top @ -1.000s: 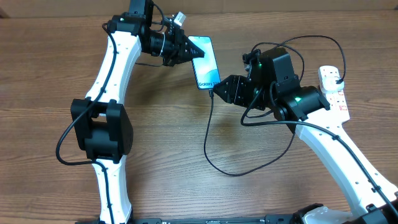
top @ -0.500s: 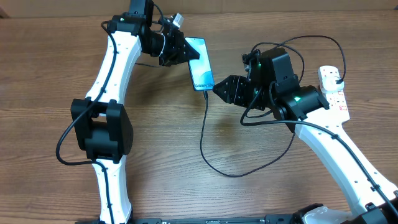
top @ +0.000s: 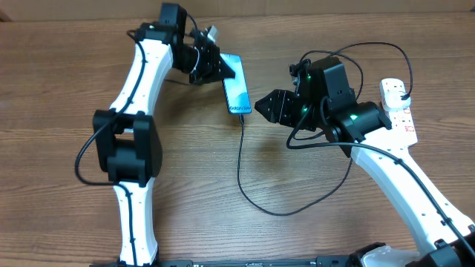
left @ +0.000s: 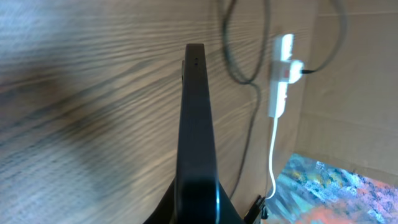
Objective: Plug charger to phone and switch on socket
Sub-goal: 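Lower the plugged phone flat onto the table with the left gripper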
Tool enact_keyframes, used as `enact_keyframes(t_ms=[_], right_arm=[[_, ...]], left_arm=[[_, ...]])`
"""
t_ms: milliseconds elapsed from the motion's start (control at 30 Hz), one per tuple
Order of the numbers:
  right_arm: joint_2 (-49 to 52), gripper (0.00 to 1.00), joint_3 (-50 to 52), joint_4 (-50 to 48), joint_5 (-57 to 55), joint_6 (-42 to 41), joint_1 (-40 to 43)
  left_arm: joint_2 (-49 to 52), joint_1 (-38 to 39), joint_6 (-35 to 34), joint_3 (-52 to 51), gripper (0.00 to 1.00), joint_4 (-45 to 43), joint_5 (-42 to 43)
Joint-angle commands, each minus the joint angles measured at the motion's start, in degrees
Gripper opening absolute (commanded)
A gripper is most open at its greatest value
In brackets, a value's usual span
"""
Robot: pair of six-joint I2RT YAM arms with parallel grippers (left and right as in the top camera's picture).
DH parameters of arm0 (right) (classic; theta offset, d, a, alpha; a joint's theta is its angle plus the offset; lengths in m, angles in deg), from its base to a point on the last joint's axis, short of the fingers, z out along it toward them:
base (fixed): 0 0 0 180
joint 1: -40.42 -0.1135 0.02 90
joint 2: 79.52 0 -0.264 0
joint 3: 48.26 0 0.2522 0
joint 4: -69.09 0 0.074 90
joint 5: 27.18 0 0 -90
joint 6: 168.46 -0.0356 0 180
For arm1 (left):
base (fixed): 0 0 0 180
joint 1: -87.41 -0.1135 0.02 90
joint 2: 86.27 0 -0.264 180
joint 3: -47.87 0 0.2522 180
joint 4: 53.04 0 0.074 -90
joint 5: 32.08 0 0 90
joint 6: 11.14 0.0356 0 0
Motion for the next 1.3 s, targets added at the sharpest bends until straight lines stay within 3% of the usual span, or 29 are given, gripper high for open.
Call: enact_keyframes(t_ms=[0, 500, 900, 1267], right_arm=[[1.40, 0.52, -0.46, 0.26, -0.76, 0.48, 0.09], [2.27, 0.52, -0.46, 0.31, -2.67, 0.48, 0.09], [2.27, 0.53, -0.46, 0.28, -3.30, 0.48, 0.09], [2.27, 0.54, -0.46, 0.44, -3.30, 0.48, 0.09]], left_arm=[[3.93, 0.31, -1.22, 0.48, 0.04, 0.68, 0.81], [11.80, 0.37, -2.08, 0.48, 0.04, 3.54, -0.07], [11.80, 0.50, -2.12, 0.48, 0.08, 4.00, -17.20], [11.80, 1.25, -2.12, 0.48, 0.17, 3.72, -25.24]])
